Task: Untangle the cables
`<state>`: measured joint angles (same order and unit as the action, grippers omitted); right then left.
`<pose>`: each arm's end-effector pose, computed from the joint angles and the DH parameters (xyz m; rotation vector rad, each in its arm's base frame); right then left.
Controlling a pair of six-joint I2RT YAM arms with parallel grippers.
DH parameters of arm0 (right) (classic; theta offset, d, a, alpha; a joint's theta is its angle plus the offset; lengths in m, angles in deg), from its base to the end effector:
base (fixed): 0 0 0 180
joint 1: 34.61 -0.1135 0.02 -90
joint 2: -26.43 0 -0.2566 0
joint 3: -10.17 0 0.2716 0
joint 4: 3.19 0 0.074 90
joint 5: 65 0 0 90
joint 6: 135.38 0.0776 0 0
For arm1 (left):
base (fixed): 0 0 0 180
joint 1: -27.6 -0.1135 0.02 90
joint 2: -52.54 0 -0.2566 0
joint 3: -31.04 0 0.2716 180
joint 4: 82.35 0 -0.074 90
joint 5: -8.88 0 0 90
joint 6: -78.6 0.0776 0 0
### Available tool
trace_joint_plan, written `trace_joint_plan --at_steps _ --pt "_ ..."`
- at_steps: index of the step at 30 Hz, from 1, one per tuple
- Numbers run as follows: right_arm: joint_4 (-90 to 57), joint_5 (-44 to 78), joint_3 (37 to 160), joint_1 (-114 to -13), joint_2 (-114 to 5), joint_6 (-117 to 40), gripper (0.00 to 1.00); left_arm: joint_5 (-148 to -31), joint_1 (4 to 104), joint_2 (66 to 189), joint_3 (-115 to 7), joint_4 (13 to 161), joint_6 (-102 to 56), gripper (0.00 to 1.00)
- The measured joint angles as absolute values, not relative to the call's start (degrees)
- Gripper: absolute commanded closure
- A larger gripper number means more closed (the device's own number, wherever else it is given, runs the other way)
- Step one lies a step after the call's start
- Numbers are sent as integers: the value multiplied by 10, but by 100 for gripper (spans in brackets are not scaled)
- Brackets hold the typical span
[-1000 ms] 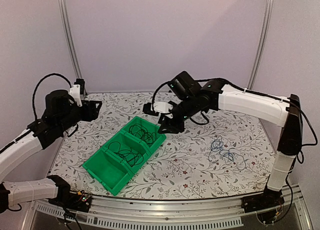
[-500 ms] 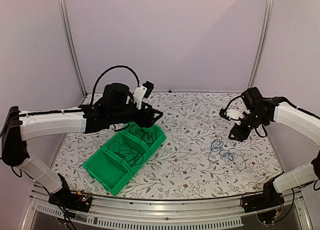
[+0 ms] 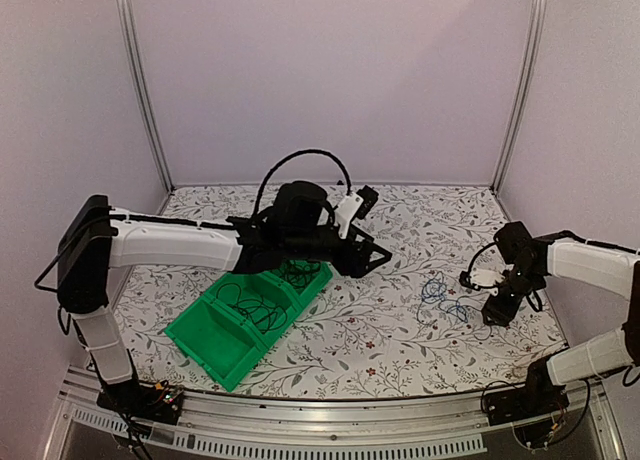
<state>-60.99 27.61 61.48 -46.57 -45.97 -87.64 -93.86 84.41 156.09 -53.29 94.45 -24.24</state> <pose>0.2209 0.0432 0.1117 -1.3444 2.6405 -0.1405 0.2457 -0.4068 0.2165 0.9265 1.8781 -0.9895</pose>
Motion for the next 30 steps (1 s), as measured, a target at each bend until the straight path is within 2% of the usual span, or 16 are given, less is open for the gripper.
trace_joint_plan --at_steps 2,4,5,8,14,22,30 --pt "-592 277 614 -466 -468 -879 40 -943 847 1584 -559 946 -248 34" --pt "-572 277 613 -466 -480 -882 50 -945 849 1603 -576 948 -250 34" --pt "-563 275 612 -466 -485 -884 59 -945 850 1610 -581 948 -251 34" --pt "-544 262 612 -465 -499 -890 99 -946 852 1632 -592 948 -251 34" --pt "-571 215 641 -465 -490 -896 100 -930 871 1659 -593 973 -218 30" --pt "-662 122 797 -465 -367 -896 100 -870 928 1720 -630 1049 -128 24" --pt "-719 49 843 -466 -372 -895 100 -792 946 1761 -664 1111 -105 22"
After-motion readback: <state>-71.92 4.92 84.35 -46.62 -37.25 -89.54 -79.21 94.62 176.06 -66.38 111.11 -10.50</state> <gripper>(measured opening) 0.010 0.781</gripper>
